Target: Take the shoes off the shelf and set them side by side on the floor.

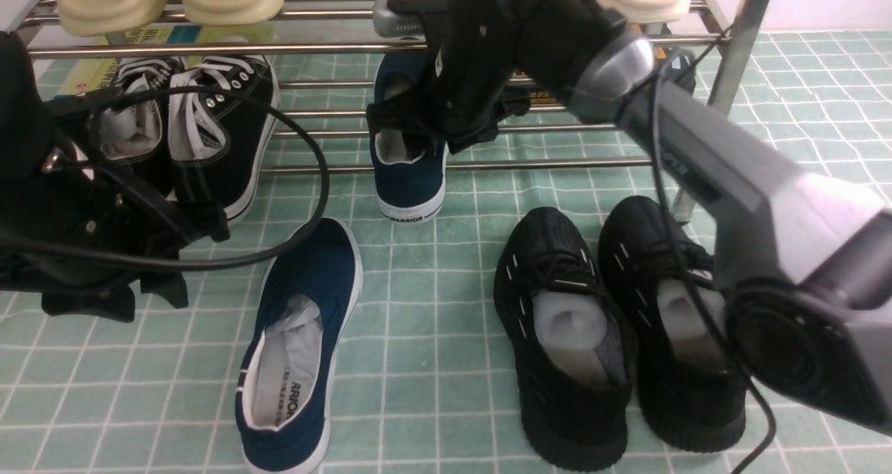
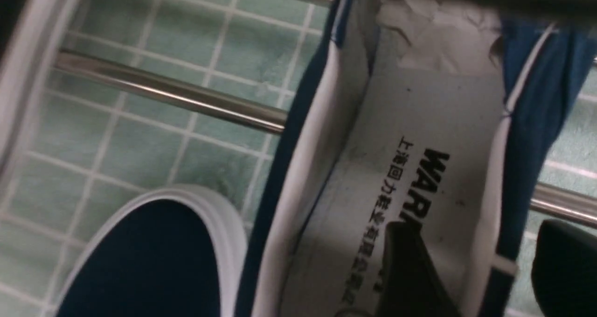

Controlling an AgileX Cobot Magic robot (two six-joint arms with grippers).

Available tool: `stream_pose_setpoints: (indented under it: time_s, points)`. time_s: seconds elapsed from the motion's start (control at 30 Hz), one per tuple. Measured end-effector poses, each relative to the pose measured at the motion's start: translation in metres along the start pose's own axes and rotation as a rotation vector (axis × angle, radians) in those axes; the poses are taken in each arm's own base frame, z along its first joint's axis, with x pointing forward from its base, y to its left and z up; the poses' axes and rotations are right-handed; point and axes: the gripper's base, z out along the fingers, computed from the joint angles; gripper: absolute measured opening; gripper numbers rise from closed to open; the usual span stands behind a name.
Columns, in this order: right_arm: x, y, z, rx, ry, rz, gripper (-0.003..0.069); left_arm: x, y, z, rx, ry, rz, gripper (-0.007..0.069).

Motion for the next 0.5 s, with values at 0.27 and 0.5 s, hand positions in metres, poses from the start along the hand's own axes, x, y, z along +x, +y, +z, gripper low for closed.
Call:
stream_pose_setpoints:
  time_s: [0.27,0.5]
  points:
    - [0.002,-0.001,0.0,0.035,0.021,-0.014,0.0098,-0.002,0.004,0.0,-0.041,-0.02,0.028,0.0313]
    - [-0.003,0.006,-0.048,0.01,0.02,-0.094,0.0032,-0.003,0.008,0.0,-0.088,-0.035,0.056,0.0301]
